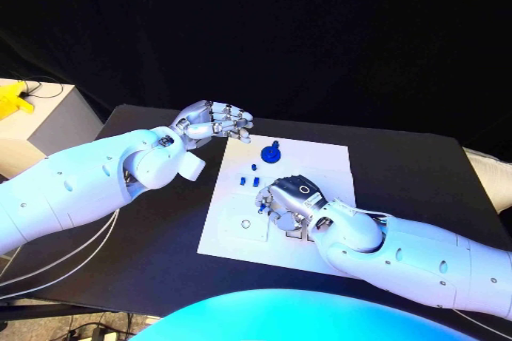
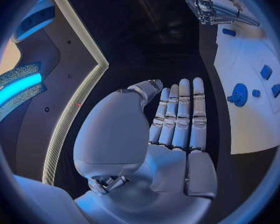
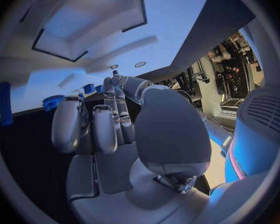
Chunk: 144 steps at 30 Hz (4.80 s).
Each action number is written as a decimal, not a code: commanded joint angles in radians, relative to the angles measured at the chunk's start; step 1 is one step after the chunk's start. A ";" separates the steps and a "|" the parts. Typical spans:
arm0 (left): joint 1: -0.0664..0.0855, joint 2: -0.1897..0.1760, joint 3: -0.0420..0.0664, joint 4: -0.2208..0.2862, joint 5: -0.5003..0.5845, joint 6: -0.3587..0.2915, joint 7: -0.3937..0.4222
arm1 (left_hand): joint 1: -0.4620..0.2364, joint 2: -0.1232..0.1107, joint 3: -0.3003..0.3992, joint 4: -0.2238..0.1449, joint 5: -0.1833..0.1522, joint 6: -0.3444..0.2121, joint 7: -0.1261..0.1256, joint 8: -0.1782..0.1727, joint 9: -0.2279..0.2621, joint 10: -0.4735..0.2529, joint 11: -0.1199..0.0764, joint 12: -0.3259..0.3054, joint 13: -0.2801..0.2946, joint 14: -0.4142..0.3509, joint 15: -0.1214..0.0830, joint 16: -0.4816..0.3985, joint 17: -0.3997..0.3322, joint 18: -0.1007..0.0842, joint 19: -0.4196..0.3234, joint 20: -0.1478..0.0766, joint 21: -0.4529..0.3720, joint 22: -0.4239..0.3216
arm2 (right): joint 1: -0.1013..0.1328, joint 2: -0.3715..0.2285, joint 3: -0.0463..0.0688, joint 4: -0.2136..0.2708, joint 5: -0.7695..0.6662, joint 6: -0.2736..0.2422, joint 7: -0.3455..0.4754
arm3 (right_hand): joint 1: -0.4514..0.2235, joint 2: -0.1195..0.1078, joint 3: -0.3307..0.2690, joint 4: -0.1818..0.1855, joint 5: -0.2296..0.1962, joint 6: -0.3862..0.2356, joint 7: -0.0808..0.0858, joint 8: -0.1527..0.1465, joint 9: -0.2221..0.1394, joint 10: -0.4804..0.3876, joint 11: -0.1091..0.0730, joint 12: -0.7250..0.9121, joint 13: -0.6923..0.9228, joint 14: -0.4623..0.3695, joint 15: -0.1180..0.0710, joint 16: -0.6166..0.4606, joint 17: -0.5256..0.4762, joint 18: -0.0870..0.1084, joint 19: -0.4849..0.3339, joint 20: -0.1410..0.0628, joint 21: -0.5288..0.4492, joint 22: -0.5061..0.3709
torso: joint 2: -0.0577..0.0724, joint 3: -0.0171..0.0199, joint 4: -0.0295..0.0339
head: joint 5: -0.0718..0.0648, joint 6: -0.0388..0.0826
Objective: Assemble the parts on the task board
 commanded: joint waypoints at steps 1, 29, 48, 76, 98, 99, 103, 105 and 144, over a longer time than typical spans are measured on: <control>0.000 0.002 0.001 0.001 0.007 0.005 0.004 | 0.003 0.000 -0.004 -0.004 0.000 0.001 0.004 -0.007 -0.001 0.003 0.007 -0.003 -0.001 0.005 0.002 -0.003 0.001 0.001 0.005 0.000 -0.004 0.001 | -0.002 0.003 0.000 -0.002 -0.017 0.014 -0.003 | -0.002 0.005 0.006 -0.001 0.003 0.005 0.002 0.007 0.001 0.009 -0.006 0.003 0.001 0.044 -0.007 -0.004 0.001 -0.020 0.032 -0.008 0.004 0.136 | 0.000 -0.0005 0.0003 | 0.001 0.000; 0.000 -0.002 0.001 0.002 0.007 0.010 -0.002 | 0.000 0.001 -0.005 -0.003 0.000 0.001 0.005 -0.008 -0.002 0.003 0.007 -0.005 -0.002 0.005 0.002 -0.006 0.002 0.001 0.004 0.000 -0.005 0.001 | -0.007 0.021 -0.006 -0.030 -0.024 0.063 -0.014 | -0.014 0.000 0.007 -0.006 -0.001 0.001 0.004 0.006 0.005 0.008 -0.004 -0.004 -0.001 0.042 -0.005 -0.012 -0.010 -0.018 0.029 -0.007 -0.008 0.134 | 0.000 0.0000 0.0003 | 0.002 0.000; 0.000 0.000 0.001 -0.001 0.007 0.014 -0.008 | -0.001 0.002 -0.005 -0.004 0.000 0.000 0.005 -0.009 -0.003 0.002 0.007 -0.007 -0.002 0.005 0.002 -0.009 0.003 0.001 0.004 0.000 -0.005 0.001 | -0.007 0.014 -0.010 -0.023 0.001 0.046 0.028 | -0.090 -0.075 -0.052 0.003 0.020 -0.107 0.032 -0.070 -0.016 -0.181 0.042 -0.021 -0.066 -0.004 0.036 -0.082 -0.100 0.012 -0.030 0.029 -0.206 0.074 | -0.001 0.0000 -0.0003 | 0.002 0.000; -0.003 0.002 0.001 -0.009 0.007 0.023 -0.014 | -0.001 0.002 -0.005 -0.005 -0.001 0.000 0.006 -0.010 -0.003 0.002 0.008 -0.008 -0.002 0.005 0.003 -0.012 0.004 0.000 0.003 0.000 -0.006 0.000 | 0.053 -0.130 0.011 0.047 0.384 -0.028 0.147 | -0.017 -0.041 -0.143 0.025 0.043 -0.127 0.047 -0.128 -0.042 -0.250 0.051 0.111 -0.125 -0.034 0.042 -0.100 -0.179 0.026 -0.041 0.038 -0.314 0.031 | -0.003 -0.0007 -0.0028 | -0.023 0.000; -0.025 -0.002 0.001 -0.011 0.008 0.021 -0.012 | -0.001 0.003 -0.005 -0.005 -0.001 0.000 0.006 -0.010 -0.004 0.002 0.008 -0.008 -0.002 0.005 0.003 -0.013 0.004 0.000 0.003 0.000 -0.006 0.000 | 0.158 -0.288 0.023 0.056 0.321 0.258 0.195 | -0.051 -0.089 -0.204 0.047 0.040 -0.134 0.022 -0.138 -0.041 -0.261 0.038 0.108 -0.152 0.012 0.031 -0.033 -0.100 0.008 -0.001 0.027 -0.200 0.074 | -0.008 -0.0031 -0.0100 | -0.042 0.000; -0.025 -0.002 0.001 -0.011 0.008 0.020 -0.012 | -0.001 0.003 -0.005 -0.005 -0.001 0.000 0.006 -0.010 -0.004 0.002 0.008 -0.008 -0.002 0.005 0.003 -0.013 0.004 0.000 0.003 0.000 -0.006 0.000 | 0.158 -0.286 0.023 0.052 0.312 0.255 0.187 | -0.051 -0.088 -0.205 0.047 0.040 -0.134 0.022 -0.138 -0.041 -0.261 0.038 0.108 -0.152 0.012 0.031 -0.032 -0.099 0.008 -0.001 0.027 -0.198 0.074 | -0.007 -0.0031 -0.0100 | -0.042 0.000; -0.025 -0.002 0.001 -0.012 0.008 0.021 -0.012 | -0.002 0.003 -0.006 -0.005 -0.001 0.000 0.006 -0.011 -0.004 0.003 0.008 -0.009 -0.002 0.006 0.003 -0.015 0.005 0.000 0.002 0.001 -0.006 0.000 | 0.158 -0.265 0.022 0.033 0.271 0.223 0.149 | -0.037 -0.067 -0.212 0.052 0.019 -0.131 0.027 -0.138 -0.041 -0.252 0.037 0.117 -0.152 0.016 0.030 -0.029 -0.095 0.006 0.004 0.025 -0.185 0.079 | -0.008 -0.0036 -0.0097 | -0.043 0.000; -0.025 -0.001 0.001 -0.012 0.008 0.021 -0.012 | -0.002 0.003 -0.006 -0.005 -0.001 0.000 0.006 -0.011 -0.004 0.003 0.008 -0.009 -0.002 0.006 0.003 -0.015 0.005 0.000 0.002 0.001 -0.006 0.000 | 0.158 -0.250 0.022 0.021 0.256 0.208 0.129 | -0.032 -0.061 -0.210 0.054 0.013 -0.129 0.028 -0.138 -0.040 -0.250 0.037 0.118 -0.152 0.017 0.030 -0.029 -0.096 0.006 0.005 0.025 -0.185 0.079 | -0.008 -0.0036 -0.0098 | -0.044 0.000; -0.025 -0.006 0.001 -0.011 0.009 0.023 -0.015 | -0.005 0.005 -0.006 -0.004 -0.001 0.001 0.006 -0.012 -0.005 0.003 0.008 -0.011 -0.002 0.008 0.003 -0.018 0.007 0.000 0.002 0.001 -0.007 0.000 | 0.133 -0.176 0.006 -0.045 0.167 0.252 0.064 | -0.018 -0.043 -0.154 0.068 0.007 -0.063 0.025 -0.109 -0.029 -0.185 0.029 0.137 -0.155 0.026 0.024 -0.017 -0.080 -0.002 0.021 0.020 -0.132 0.098 | -0.007 -0.0029 -0.0094 | -0.039 0.000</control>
